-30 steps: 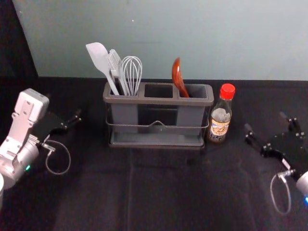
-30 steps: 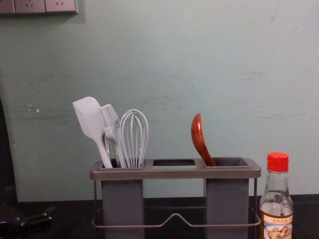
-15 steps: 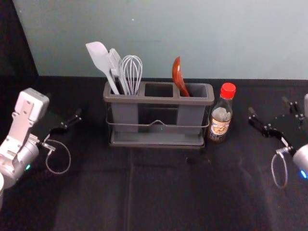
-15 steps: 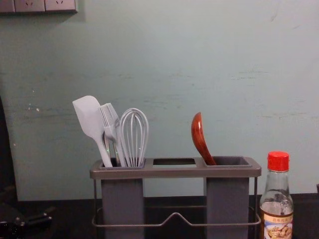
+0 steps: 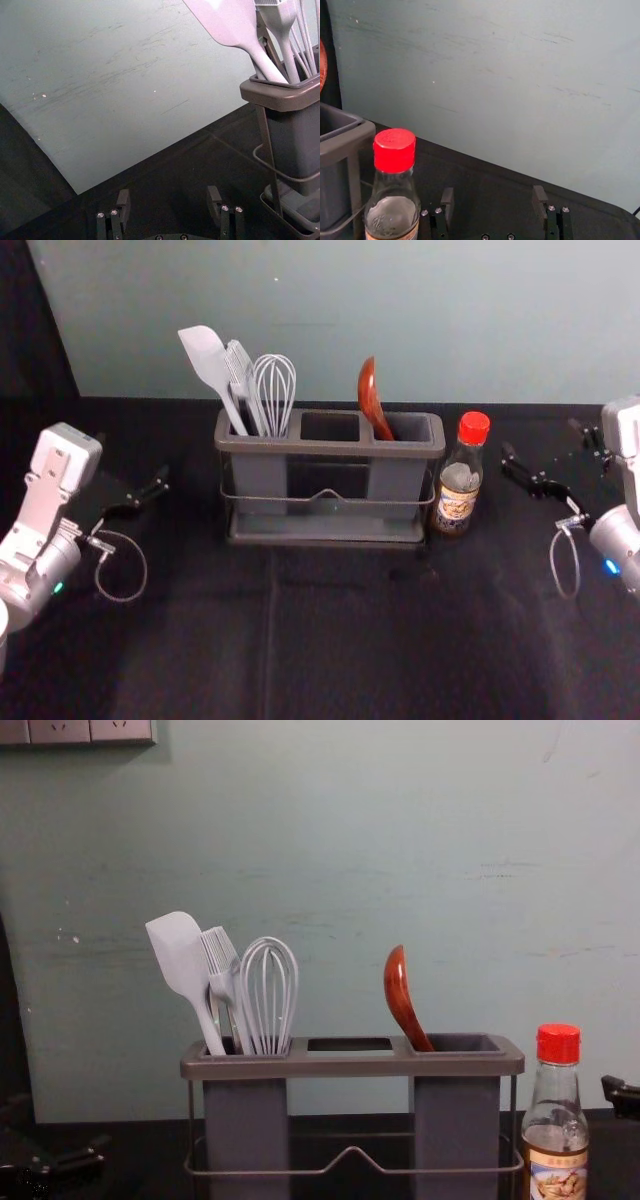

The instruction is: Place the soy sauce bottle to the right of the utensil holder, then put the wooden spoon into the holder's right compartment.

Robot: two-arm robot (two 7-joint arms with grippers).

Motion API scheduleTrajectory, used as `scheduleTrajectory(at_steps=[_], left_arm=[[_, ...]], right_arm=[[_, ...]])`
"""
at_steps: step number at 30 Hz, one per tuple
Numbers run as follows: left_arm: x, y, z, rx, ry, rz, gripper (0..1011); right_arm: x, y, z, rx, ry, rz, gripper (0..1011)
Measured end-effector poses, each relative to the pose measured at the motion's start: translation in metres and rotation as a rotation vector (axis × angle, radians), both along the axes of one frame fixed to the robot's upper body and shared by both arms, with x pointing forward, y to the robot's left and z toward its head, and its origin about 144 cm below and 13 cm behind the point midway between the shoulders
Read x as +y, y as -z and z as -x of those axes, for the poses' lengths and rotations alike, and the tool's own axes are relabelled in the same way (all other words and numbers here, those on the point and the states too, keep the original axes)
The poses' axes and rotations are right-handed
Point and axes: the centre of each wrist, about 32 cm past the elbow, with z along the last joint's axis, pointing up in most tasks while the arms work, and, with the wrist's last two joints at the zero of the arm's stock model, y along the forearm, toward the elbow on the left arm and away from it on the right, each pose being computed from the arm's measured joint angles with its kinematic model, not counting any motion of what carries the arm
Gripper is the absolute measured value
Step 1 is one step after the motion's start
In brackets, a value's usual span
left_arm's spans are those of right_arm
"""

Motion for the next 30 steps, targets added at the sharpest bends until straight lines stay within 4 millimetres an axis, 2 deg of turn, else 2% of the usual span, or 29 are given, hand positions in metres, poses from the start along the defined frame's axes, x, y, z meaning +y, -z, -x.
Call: scheduleTrajectory(at_steps=[30], left_arm=[[0.0,0.0,0.0,0.0,0.0,0.0,1005]], right_arm=[[0.0011,0.0005,-0.0014,-0.005,-0.001,0.004,1002]])
